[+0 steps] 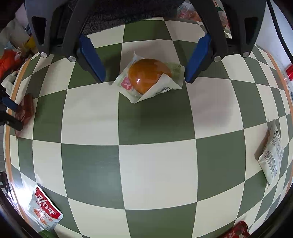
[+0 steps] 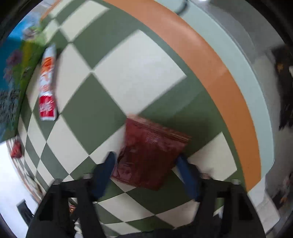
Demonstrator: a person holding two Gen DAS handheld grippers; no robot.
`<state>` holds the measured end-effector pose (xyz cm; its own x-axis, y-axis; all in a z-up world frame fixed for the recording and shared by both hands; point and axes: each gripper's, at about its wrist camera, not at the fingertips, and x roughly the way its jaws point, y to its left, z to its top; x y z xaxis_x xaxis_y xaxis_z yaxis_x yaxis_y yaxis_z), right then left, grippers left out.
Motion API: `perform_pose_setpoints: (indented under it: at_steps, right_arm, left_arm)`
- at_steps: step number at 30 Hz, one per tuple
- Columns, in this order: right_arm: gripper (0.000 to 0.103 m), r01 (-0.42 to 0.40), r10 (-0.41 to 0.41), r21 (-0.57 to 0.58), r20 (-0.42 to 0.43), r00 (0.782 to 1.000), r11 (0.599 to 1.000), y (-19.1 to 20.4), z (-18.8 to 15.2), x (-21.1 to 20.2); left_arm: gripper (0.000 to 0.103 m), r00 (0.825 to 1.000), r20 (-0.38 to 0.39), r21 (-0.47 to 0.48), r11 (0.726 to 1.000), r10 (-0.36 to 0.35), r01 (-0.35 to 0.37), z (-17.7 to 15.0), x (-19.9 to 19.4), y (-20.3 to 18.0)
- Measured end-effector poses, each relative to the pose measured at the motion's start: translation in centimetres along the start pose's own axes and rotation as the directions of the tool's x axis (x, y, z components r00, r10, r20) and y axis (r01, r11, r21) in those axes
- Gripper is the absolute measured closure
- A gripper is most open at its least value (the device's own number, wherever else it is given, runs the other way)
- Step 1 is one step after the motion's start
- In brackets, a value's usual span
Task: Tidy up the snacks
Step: 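Grasp the egg-yolk packet with left tool while right tool grasps the dark red packet, then carry both packets into the box and open both tools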
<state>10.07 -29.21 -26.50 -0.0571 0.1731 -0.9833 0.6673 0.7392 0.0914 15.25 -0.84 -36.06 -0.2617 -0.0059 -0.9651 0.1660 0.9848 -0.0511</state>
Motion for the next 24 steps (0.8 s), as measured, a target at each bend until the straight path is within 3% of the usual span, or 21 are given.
perform_pose_setpoints:
  at_steps: [5,9,19,22,24]
  right_arm:
    - [0.040,0.025,-0.022,-0.160,0.016,1.000,0.987,3.7,-1.2,0.4]
    - [0.040,0.010,-0.004,-0.253,0.022,1.000,0.968,6.4,-1.9,0.0]
    - [0.040,-0.014,0.016,-0.286,0.003,1.000,0.958,8.4,-2.6,-0.1]
    - [0.040,-0.014,0.015,-0.281,0.001,1.000,0.959,8.6,-3.4,0.3]
    - [0.040,-0.013,0.015,-0.278,0.005,1.000,0.961,8.3,-3.4,0.3]
  left_arm:
    - [0.015,0.994,-0.041,-0.080,0.992,-0.098,0.094,0.1,0.7,2.5]
    - [0.015,0.989,-0.063,-0.138,0.982,-0.136,0.126,0.1,1.4,4.2]
    - [0.015,0.995,-0.014,-0.117,0.988,-0.102,0.099,1.0,1.0,5.0]
    - [0.033,0.996,-0.001,-0.090,0.992,-0.091,0.090,1.4,0.5,4.3]
    - [0.033,0.998,0.005,-0.077,0.995,-0.069,0.069,1.4,0.4,4.1]
